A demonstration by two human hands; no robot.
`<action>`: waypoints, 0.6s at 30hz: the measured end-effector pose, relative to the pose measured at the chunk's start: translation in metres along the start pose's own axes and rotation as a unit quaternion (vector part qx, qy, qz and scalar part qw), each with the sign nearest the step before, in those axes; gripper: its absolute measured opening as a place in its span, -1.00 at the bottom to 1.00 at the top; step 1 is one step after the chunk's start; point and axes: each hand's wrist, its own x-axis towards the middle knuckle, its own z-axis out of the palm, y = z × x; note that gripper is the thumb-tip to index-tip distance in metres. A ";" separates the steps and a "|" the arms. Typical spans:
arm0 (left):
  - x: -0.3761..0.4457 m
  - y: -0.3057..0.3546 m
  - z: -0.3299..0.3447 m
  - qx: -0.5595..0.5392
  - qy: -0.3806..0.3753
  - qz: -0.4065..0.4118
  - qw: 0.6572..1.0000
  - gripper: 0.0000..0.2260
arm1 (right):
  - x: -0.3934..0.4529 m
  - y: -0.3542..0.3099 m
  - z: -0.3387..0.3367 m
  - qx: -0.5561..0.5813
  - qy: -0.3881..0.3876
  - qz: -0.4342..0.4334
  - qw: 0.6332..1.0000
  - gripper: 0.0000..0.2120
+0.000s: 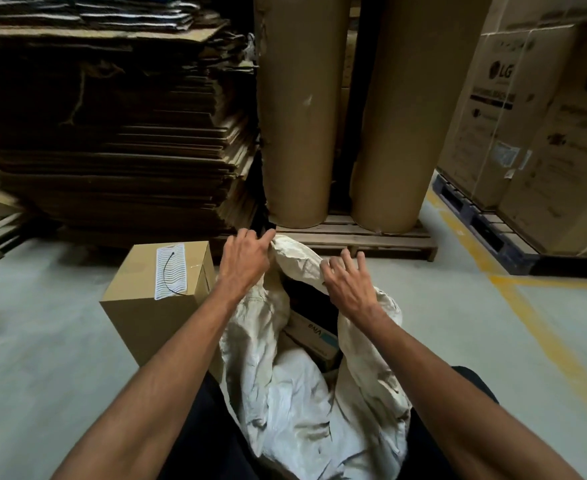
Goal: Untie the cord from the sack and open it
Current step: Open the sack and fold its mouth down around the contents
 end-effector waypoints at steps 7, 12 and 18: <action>0.020 0.006 0.054 0.070 0.077 0.159 0.982 -0.38 | 0.054 -0.001 0.006 0.110 0.023 0.023 0.993 -0.58; 0.025 0.033 0.083 -0.078 0.050 0.119 0.989 -0.46 | 0.075 0.005 0.024 0.180 0.066 0.026 0.981 -0.68; 0.028 0.024 0.107 -0.086 0.022 0.171 0.981 -0.40 | 0.081 0.022 0.045 0.270 0.126 0.055 0.953 -0.82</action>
